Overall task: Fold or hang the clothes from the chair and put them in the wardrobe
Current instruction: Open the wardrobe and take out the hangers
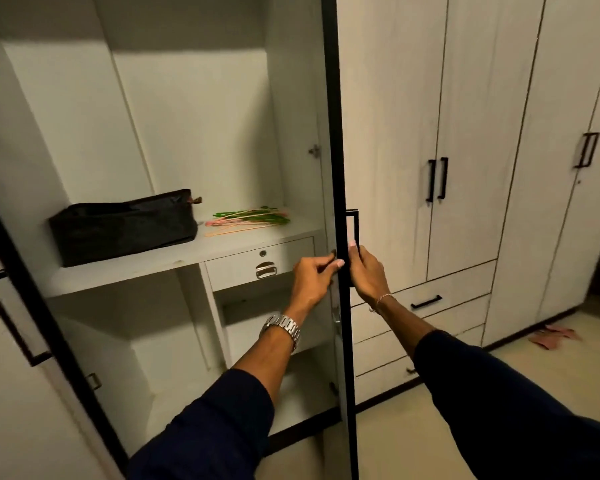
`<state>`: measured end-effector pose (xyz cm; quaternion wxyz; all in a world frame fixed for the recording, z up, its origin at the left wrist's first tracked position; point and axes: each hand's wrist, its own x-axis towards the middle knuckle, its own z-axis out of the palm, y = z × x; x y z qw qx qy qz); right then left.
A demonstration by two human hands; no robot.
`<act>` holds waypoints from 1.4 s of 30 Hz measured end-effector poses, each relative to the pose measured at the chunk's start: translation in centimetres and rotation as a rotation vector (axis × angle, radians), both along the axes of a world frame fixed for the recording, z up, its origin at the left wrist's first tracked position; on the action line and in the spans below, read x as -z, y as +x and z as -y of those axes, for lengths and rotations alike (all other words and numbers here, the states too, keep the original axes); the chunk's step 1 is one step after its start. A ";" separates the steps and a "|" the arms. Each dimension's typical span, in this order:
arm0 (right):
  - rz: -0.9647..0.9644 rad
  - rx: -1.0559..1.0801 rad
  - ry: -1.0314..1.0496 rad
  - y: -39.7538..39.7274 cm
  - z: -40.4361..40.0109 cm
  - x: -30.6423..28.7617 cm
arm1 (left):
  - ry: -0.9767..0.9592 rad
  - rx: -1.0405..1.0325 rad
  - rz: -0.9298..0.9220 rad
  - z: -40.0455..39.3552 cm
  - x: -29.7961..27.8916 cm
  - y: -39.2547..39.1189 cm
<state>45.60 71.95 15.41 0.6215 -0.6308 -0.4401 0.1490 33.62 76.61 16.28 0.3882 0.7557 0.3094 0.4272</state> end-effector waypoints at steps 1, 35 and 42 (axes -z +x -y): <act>0.032 0.016 -0.008 0.6 0.3 0.1 | -0.019 0.019 0.019 0.1 0.1 0.5; 0.155 0.284 -0.158 19.2 7.0 1.9 | -0.043 0.330 -0.228 2.9 -0.3 22.9; 0.214 0.421 -0.085 18.5 6.1 2.1 | -0.062 0.458 -0.269 1.3 0.5 22.6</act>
